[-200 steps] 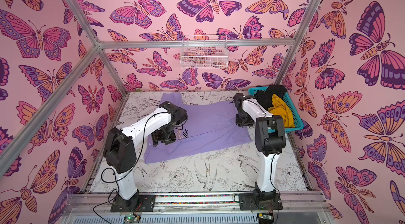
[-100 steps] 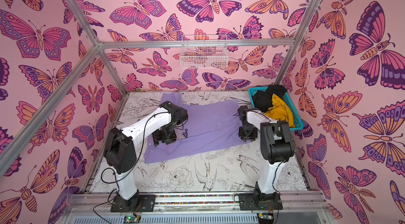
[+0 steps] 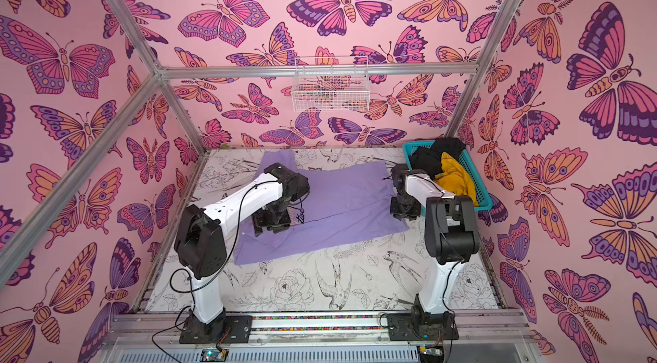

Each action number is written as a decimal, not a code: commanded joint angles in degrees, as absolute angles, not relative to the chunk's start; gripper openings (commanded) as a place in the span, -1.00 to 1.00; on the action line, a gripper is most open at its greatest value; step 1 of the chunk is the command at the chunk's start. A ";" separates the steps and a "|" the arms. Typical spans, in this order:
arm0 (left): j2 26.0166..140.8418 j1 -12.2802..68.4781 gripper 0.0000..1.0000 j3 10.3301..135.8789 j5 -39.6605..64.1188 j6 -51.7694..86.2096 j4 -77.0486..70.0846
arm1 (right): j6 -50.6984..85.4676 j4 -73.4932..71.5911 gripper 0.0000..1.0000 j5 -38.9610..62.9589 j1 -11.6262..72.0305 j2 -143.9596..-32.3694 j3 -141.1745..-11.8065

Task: Fold and stack t-shirts
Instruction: Smooth out the T-shirt at the center of the board.

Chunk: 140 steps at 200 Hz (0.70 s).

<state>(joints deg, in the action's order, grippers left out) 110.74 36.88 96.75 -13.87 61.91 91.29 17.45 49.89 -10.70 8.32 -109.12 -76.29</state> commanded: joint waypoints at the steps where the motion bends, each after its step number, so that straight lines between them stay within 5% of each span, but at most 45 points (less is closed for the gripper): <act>1: 111.66 37.20 0.28 97.86 -13.71 62.06 93.25 | 16.33 50.71 -0.24 -9.35 7.52 -111.04 -78.54; 140: 112.54 37.44 0.28 100.23 -14.76 61.52 94.48 | 17.58 49.35 -0.29 -5.24 7.13 -111.60 -75.12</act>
